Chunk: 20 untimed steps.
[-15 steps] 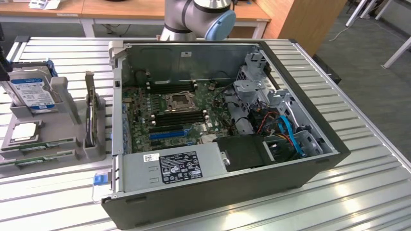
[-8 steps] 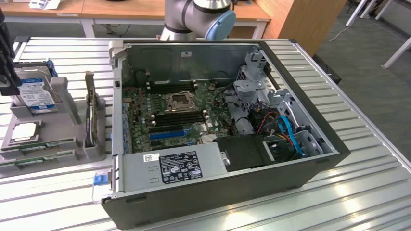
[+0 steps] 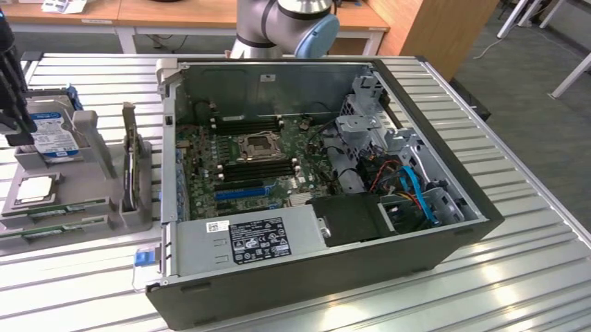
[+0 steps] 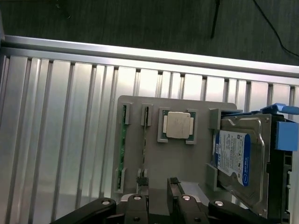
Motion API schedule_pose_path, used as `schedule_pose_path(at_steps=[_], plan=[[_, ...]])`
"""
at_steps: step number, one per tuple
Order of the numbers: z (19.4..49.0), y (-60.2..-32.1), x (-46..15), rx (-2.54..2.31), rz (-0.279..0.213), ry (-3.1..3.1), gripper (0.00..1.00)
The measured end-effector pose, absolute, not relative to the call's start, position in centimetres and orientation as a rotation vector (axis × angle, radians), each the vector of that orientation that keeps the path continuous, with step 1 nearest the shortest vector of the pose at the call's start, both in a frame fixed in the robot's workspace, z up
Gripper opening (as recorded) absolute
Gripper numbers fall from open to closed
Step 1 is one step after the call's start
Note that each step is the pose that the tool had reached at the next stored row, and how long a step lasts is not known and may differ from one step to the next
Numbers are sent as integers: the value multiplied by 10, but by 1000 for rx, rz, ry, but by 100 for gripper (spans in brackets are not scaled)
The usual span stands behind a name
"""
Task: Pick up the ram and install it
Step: 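Pick up the ram and move it above insertion slot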
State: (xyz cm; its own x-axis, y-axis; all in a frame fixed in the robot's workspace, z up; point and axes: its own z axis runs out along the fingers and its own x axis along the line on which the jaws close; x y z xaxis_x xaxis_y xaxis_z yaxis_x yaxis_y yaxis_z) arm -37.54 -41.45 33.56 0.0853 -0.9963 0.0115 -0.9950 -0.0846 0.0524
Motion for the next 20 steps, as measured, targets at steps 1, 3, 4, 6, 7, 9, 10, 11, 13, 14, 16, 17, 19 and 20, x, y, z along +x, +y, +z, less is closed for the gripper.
schedule_pose_path(at_steps=[1,3,4,6,7,9,10,11,13,14,16,17,19,20], plan=[[334,-415,-375,2280,-42,-2093,30],[330,-415,-375,2280,-42,-2093,30],[328,-415,-375,2279,-42,-2093,30],[325,-415,-375,2280,-42,-2093,30],[323,-415,-375,2280,-42,-2093,30],[319,-415,-375,2280,-42,-2093,30],[317,-415,-375,2280,-42,-2093,30],[316,-415,-375,2280,-42,-2093,30],[312,-415,-375,2280,-42,-2093,30],[310,-415,-375,2280,-42,-2093,30],[307,-415,-375,2280,-42,-2093,30],[305,-415,-375,2280,-42,-2093,30],[301,-415,-375,2280,-42,-2093,30],[299,-415,-375,2280,-42,-2093,30]])
